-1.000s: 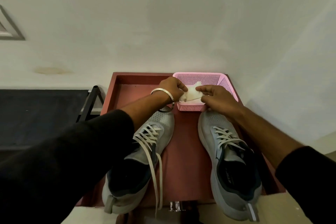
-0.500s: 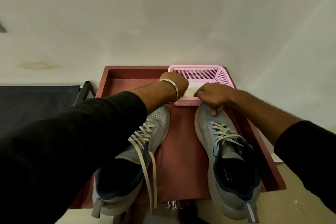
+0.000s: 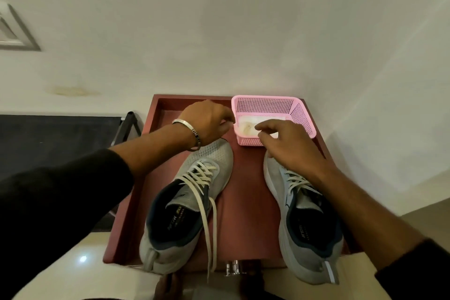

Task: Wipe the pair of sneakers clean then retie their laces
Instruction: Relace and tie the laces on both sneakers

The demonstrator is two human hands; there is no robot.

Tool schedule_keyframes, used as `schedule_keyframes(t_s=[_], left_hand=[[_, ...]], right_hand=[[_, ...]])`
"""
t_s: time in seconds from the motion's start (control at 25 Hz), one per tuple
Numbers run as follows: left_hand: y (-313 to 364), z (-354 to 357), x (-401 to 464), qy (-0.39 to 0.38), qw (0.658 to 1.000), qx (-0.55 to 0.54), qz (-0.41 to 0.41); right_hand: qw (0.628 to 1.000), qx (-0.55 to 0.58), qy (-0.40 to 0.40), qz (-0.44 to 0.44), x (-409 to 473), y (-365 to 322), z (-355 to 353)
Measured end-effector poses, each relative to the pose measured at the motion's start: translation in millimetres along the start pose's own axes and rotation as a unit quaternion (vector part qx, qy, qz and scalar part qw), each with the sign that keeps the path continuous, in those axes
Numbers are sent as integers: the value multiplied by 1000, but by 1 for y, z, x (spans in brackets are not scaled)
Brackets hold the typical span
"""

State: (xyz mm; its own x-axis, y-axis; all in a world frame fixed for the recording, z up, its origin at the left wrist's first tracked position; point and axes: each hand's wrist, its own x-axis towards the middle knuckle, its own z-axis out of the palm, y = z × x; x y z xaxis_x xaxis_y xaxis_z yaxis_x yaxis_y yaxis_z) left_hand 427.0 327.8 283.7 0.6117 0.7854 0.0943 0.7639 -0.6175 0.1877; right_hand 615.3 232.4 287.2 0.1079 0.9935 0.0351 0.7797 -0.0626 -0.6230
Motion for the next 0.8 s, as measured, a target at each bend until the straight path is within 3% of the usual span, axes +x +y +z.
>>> schedule_keyframes(t_s=[0.12, 0.36, 0.48, 0.6, 0.8], left_hand=[[-17, -12, -50, -38, 990, -125, -45], [-18, -8, -148, -87, 951, -273, -113], [-6, -6, -180, -67, 934, -320, -141], [2, -2, -190, -35, 958, -246, -140], [21, 17, -191, 99, 945, -213, -226]], right_hand=[[996, 75, -48, -12, -40, -30, 18], [974, 94, -205, 38, -120, -73, 56], [981, 119, -142, 49, -138, -80, 83], [992, 95, -69, 50, -132, -77, 92], [996, 66, -40, 55, -107, -62, 84]])
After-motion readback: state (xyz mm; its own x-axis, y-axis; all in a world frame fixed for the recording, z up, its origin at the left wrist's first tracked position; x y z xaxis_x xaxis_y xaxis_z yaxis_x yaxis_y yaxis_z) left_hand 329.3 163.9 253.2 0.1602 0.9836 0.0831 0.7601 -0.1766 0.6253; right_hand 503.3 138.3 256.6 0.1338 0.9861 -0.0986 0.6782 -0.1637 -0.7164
